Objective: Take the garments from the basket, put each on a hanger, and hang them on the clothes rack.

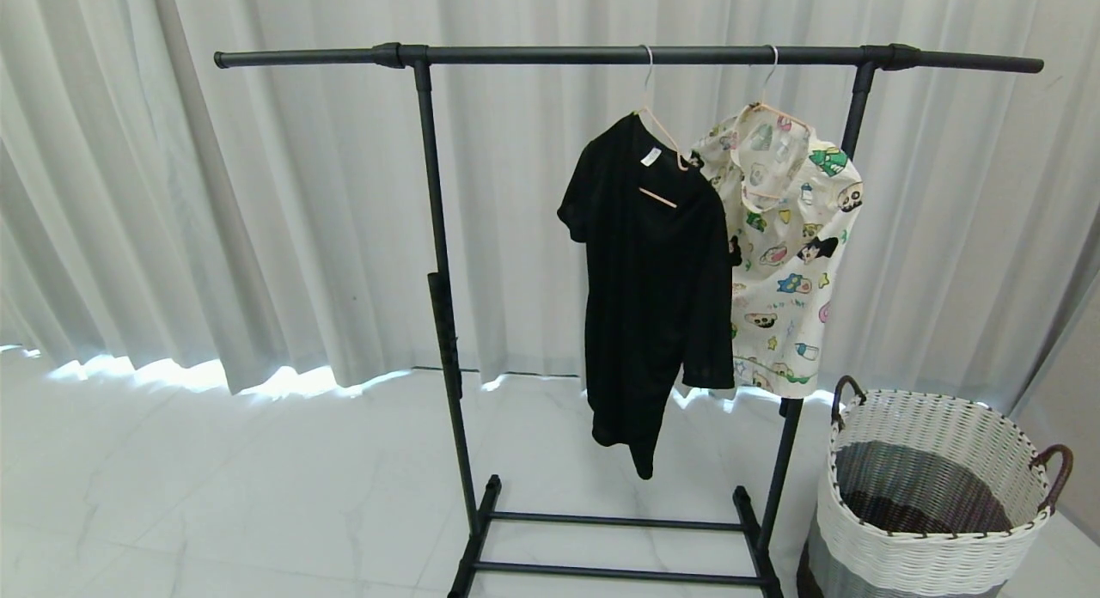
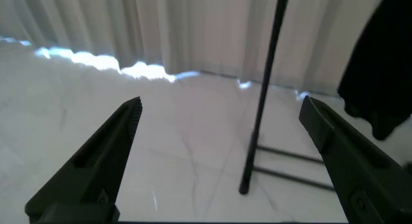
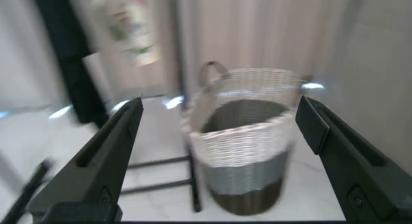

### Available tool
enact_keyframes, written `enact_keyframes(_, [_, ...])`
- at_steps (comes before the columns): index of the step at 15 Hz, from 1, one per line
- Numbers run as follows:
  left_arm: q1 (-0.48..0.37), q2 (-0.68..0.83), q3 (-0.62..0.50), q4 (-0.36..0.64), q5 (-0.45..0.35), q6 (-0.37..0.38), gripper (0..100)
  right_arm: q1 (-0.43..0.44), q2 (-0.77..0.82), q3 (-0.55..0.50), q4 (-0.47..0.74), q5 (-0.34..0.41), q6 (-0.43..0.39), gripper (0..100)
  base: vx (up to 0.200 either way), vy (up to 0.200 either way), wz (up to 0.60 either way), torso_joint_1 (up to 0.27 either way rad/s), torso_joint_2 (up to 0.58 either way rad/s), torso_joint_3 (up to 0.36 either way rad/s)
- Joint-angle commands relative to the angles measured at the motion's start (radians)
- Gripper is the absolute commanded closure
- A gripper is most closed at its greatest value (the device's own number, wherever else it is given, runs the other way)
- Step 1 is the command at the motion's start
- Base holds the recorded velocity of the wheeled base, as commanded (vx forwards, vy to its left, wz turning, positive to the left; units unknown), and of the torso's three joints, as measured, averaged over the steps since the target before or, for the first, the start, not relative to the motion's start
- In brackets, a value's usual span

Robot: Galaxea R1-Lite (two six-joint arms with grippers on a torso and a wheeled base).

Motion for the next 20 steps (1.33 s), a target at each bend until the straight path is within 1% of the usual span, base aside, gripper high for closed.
enact_keyframes(1, [-0.021, 0.003, -0.003, 0.001, 0.0, -0.007, 0, 0.024, 0.002, 0.0, 0.004, 0.009, -0.014, 0, 0.0, 0.0, 0.0, 0.0, 0.0, 0.0])
enact_keyframes(2, [-0.021, 0.003, -0.003, 0.001, 0.001, -0.036, 0, 0.027, 0.002, 0.0, 0.005, 0.009, -0.014, 0, 0.0, 0.0, 0.0, 0.0, 0.0, 0.0])
enact_keyframes(3, [-0.021, 0.003, -0.003, 0.001, 0.008, -0.047, 0, 0.027, 0.002, 0.0, 0.005, 0.009, -0.011, 0, 0.0, 0.0, 0.0, 0.0, 0.0, 0.0])
enact_keyframes(5, [-0.038, 0.003, -0.003, 0.001, 0.008, -0.045, 0, 0.028, 0.002, 0.0, 0.005, 0.009, -0.011, 0, 0.0, 0.0, 0.0, 0.0, 0.0, 0.0])
enact_keyframes(6, [-0.132, -0.004, -0.003, 0.001, 0.008, -0.044, 0, 0.037, 0.002, 0.0, 0.005, 0.009, -0.011, 0, 0.0, 0.0, 0.0, 0.0, 0.0, 0.0])
enact_keyframes(7, [-0.204, -0.018, -0.003, 0.002, 0.008, -0.036, 0, 0.037, 0.002, 0.0, 0.005, 0.009, -0.011, 0, 0.0, 0.0, 0.0, 0.0, 0.0, 0.0])
enact_keyframes(8, [-0.196, -0.021, -0.003, 0.002, 0.004, -0.022, 0, 0.037, 0.002, 0.0, 0.005, 0.009, -0.011, 0, 0.0, 0.0, 0.0, 0.0, 0.0, 0.0])
enact_keyframes(10, [-0.182, -0.033, -0.003, 0.001, 0.004, -0.041, 0, 0.037, 0.002, 0.0, 0.005, 0.011, -0.014, 0, 0.0, 0.0, 0.0, 0.0, 0.0, 0.0])
enact_keyframes(11, [-0.162, -0.086, -0.003, 0.002, 0.006, -0.039, 0, 0.037, 0.002, 0.0, 0.007, 0.012, -0.019, 0, 0.0, 0.0, 0.0, 0.0, 0.0, 0.0])
enact_keyframes(14, [-0.158, -0.09, -0.003, 0.002, 0.006, -0.036, 0, 0.044, 0.002, 0.0, 0.007, 0.02, -0.029, 0, 0.0, 0.0, 0.0, 0.0, 0.0, 0.0])
enact_keyframes(15, [-0.158, -0.092, -0.003, 0.001, 0.008, -0.044, 0, 0.099, -0.002, 0.0, 0.007, 0.02, -0.029, 0, 0.0, 0.0, 0.0, 0.0, 0.0, 0.0])
enact_keyframes(16, [-0.158, -0.092, -0.003, 0.002, 0.008, -0.045, 0, 0.2, -0.014, 0.0, 0.007, 0.02, -0.034, 0, 0.0, 0.0, 0.0, 0.0, 0.0, 0.0])
enact_keyframes(17, [-0.158, -0.092, -0.003, 0.001, 0.008, -0.047, 0, 0.205, -0.014, 0.0, 0.007, 0.017, -0.054, 0, 0.0, 0.0, 0.0, 0.0, 0.0, 0.0])
enact_keyframes(18, [-0.158, -0.092, -0.003, 0.002, 0.008, -0.047, 0, 0.194, -0.014, 0.0, 0.007, 0.015, -0.049, 0, 0.0, 0.0, 0.0, 0.0, 0.0, 0.0])
enact_keyframes(19, [-0.158, -0.092, -0.003, 0.001, 0.008, -0.047, 0, 0.16, -0.014, 0.0, 0.007, 0.014, -0.035, 0, 0.0, 0.0, 0.0, 0.0, 0.0, 0.0])
enact_keyframes(20, [-0.158, -0.092, -0.003, 0.001, 0.008, -0.047, 0, 0.145, -0.014, 0.0, 0.01, -0.014, -0.015, 0, 0.0, 0.0, 0.0, 0.0, 0.0, 0.0])
